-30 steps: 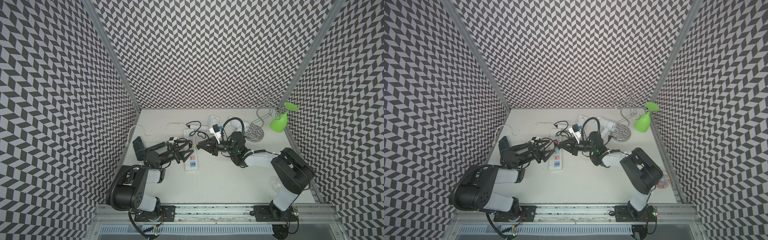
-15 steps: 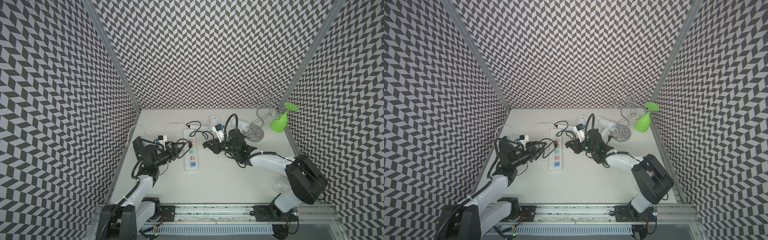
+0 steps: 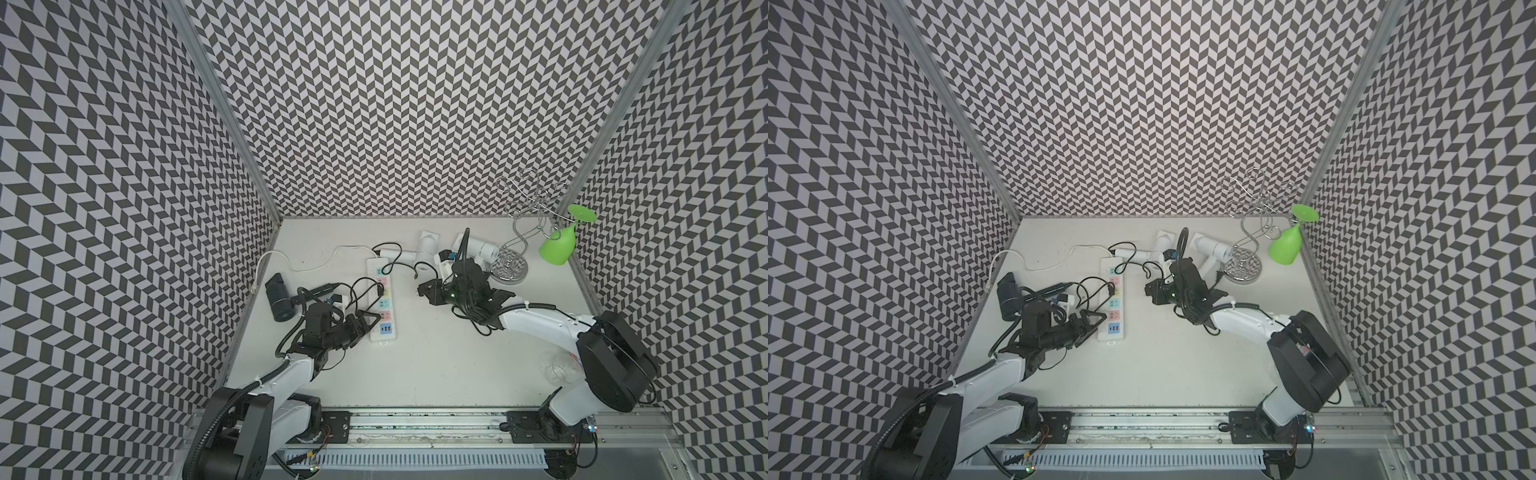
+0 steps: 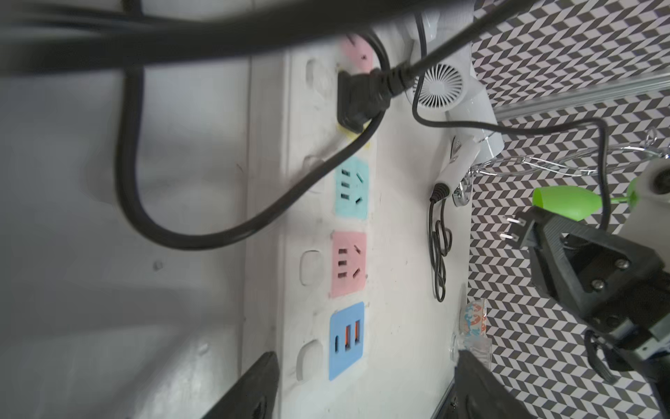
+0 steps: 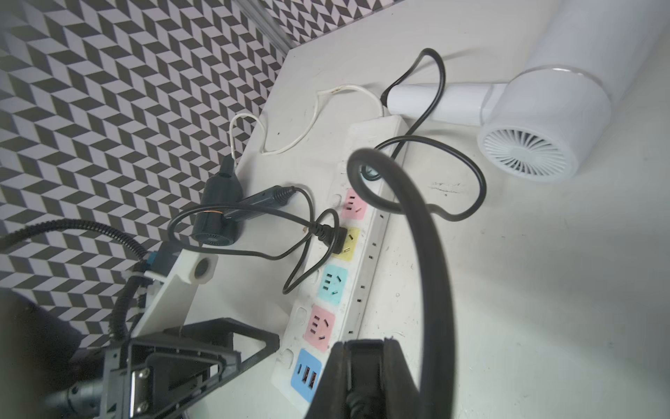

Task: Charge the blow dryers
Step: Adjust the socket at the center of the board.

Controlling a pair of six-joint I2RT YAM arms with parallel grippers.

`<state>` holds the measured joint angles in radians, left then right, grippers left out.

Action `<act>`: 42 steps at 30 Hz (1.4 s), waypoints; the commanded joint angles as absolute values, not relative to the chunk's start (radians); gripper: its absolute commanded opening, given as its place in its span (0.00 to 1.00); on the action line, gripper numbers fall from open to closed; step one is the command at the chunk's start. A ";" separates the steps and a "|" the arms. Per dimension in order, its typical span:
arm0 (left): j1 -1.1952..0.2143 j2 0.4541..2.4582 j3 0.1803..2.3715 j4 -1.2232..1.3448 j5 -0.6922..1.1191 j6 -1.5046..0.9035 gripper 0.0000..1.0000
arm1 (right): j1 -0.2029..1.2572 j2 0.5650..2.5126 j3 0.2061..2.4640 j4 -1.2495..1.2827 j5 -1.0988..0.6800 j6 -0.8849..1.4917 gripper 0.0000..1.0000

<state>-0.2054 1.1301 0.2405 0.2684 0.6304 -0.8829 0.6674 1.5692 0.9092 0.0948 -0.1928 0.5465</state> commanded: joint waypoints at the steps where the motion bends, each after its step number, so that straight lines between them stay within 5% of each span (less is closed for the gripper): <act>1: -0.225 1.159 0.255 0.329 0.589 -0.880 0.78 | 0.672 1.543 0.925 0.065 -0.116 0.578 0.00; 18: -0.446 1.324 0.392 0.415 0.510 -0.875 0.76 | 0.670 1.611 1.028 -0.012 -0.081 0.597 0.00; 24: -0.413 1.185 0.402 0.193 0.309 -0.759 0.77 | 0.680 1.703 1.136 -0.068 -0.178 0.547 0.00; 42: -0.237 1.262 0.349 0.401 0.386 -0.769 0.76 | 0.748 1.988 1.366 -0.151 -0.246 0.490 0.00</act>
